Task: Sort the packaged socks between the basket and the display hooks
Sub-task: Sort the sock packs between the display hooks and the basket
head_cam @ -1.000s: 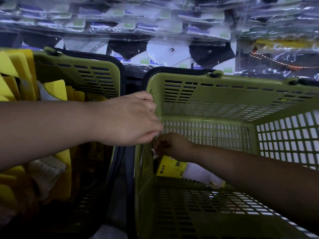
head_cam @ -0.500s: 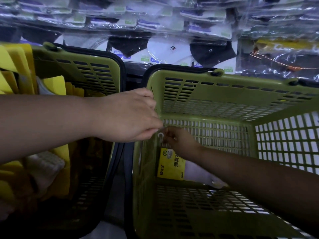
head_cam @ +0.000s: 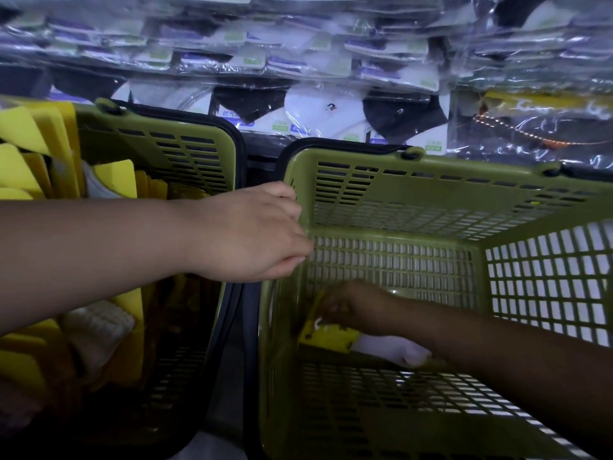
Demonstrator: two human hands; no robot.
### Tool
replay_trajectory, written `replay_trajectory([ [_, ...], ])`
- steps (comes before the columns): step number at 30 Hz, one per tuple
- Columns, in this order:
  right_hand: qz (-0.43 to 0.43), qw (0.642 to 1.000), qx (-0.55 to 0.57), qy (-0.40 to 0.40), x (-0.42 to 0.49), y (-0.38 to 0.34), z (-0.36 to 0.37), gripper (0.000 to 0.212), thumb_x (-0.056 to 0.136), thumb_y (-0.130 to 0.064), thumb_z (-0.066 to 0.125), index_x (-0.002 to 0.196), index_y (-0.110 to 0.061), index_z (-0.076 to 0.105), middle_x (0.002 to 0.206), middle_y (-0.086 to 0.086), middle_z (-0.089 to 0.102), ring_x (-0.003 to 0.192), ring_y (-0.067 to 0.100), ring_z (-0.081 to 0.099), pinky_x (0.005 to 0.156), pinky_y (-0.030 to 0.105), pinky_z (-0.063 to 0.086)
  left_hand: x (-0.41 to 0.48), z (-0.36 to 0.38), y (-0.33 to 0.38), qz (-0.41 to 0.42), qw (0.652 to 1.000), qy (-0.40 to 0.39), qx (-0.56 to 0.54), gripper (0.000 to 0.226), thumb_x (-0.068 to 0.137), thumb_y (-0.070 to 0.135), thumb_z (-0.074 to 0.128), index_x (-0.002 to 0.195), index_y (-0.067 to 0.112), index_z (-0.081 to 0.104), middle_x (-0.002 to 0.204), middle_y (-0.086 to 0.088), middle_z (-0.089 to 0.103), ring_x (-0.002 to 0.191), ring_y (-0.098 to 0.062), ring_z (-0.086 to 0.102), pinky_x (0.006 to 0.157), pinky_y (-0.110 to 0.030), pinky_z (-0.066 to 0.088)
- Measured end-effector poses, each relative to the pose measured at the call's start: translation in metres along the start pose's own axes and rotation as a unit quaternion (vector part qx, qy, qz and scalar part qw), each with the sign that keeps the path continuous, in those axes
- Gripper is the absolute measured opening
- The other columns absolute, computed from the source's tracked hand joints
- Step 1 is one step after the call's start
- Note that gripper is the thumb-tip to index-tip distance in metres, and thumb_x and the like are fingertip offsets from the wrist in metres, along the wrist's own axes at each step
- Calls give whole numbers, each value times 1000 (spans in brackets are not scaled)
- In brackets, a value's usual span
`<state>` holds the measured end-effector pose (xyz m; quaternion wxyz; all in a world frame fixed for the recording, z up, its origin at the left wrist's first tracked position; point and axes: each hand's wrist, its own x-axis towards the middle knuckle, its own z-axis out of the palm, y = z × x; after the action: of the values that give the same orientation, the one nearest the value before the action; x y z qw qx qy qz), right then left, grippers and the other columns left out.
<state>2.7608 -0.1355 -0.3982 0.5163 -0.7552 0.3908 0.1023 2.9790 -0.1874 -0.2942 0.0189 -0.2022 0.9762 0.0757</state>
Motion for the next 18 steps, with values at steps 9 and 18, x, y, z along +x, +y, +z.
replay_trajectory([
  [9,-45,847,451,278,-73,-86,-129,9,68,-27,69,72,-24,76,68,-6,69,64,5,61,60,18,50,28,-47,10,-356,716,134,-586,56,78,29,71,125,14,45,123,-1,60,112,-12,57,99,-22,42],
  [18,-98,812,305,488,-90,-193,-209,13,81,-24,70,70,-15,71,74,-12,67,65,-1,60,59,9,46,19,-158,-24,-325,701,351,-530,22,93,3,57,84,23,57,67,-8,70,55,-13,60,49,-26,47],
])
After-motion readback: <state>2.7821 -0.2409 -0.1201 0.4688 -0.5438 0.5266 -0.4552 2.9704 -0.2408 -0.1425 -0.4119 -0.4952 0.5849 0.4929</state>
